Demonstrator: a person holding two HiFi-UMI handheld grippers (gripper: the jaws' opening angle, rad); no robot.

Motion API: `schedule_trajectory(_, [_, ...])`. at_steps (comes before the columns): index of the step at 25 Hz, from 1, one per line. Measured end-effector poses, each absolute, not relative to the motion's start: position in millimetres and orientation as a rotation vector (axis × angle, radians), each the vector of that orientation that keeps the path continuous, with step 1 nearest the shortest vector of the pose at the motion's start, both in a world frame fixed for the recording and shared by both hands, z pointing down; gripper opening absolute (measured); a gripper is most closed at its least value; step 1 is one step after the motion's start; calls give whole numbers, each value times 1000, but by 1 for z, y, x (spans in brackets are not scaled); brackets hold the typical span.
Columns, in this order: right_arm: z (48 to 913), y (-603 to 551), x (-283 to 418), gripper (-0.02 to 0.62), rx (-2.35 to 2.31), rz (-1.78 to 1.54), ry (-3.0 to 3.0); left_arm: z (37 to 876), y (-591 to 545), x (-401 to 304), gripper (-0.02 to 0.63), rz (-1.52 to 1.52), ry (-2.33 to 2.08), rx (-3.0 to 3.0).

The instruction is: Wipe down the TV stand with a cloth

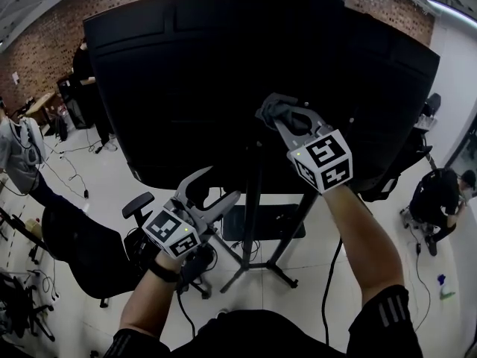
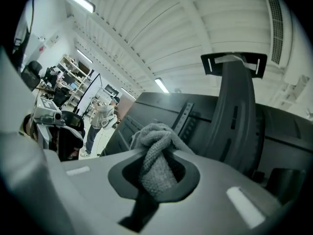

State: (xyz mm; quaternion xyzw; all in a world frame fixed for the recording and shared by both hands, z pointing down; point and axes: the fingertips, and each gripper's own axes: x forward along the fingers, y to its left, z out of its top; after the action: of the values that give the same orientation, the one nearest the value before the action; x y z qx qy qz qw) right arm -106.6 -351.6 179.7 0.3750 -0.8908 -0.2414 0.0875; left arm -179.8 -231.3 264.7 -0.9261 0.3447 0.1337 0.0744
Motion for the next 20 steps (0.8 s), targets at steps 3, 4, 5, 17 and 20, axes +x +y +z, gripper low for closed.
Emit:
schedule_trajectory(3, [197,-355,-103,20,1116,-666,-2662,271,-233,-180,314,387,1042,-2789])
schedule_trajectory(4, [205,-357,-102,20,1115,-646,-2663,273,-233,-180,314,383,1046,-2792])
schedule_trajectory(5, [213,-358,-102,20,1113,-623,-2664,276,-234,-181,314,381,1050,-2796])
schedule_trajectory(17, [289,-345,-110,23,1106,-479,-2652,301,-237,-180,314,343,1056,-2845])
schedule_trajectory(20, [306,-343,-112,25,1128,-478,-2622,309,-235,-181,314,331,1053,-2863])
